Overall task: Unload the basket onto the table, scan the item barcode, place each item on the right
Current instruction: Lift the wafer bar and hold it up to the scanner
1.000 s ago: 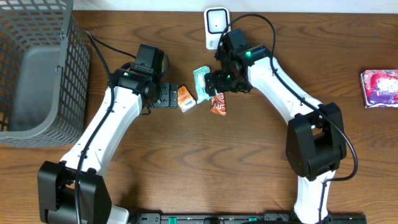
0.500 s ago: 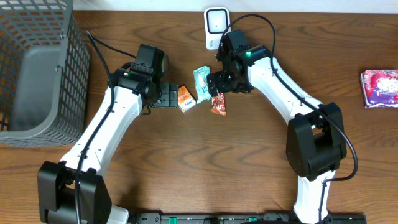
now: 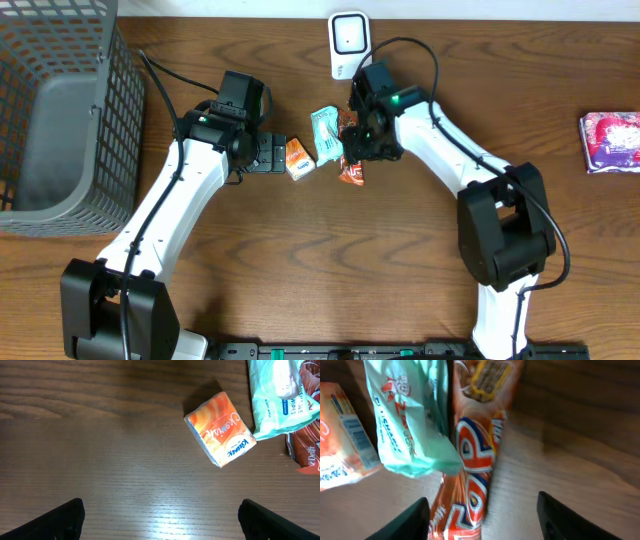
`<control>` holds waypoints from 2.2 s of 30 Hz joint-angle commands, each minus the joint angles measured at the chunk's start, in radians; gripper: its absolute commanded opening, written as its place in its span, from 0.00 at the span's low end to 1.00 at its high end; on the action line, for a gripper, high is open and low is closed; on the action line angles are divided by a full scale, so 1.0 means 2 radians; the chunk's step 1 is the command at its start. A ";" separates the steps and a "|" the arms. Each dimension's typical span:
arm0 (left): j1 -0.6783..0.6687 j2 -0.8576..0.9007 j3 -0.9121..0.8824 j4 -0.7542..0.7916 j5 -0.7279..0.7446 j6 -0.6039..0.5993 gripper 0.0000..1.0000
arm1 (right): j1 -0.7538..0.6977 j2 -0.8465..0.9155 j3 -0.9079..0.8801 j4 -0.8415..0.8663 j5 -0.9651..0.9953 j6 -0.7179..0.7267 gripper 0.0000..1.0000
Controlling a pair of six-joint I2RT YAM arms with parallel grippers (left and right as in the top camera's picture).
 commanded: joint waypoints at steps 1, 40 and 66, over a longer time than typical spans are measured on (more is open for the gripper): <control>-0.001 0.002 0.002 -0.002 -0.006 0.007 0.98 | 0.010 -0.006 -0.030 0.030 0.004 -0.001 0.61; -0.001 0.002 0.002 -0.002 -0.006 0.007 0.98 | 0.017 -0.058 -0.108 0.067 0.127 0.048 0.01; -0.001 0.002 0.002 -0.002 -0.006 0.007 0.98 | 0.015 -0.078 -0.042 0.230 0.175 -0.047 0.01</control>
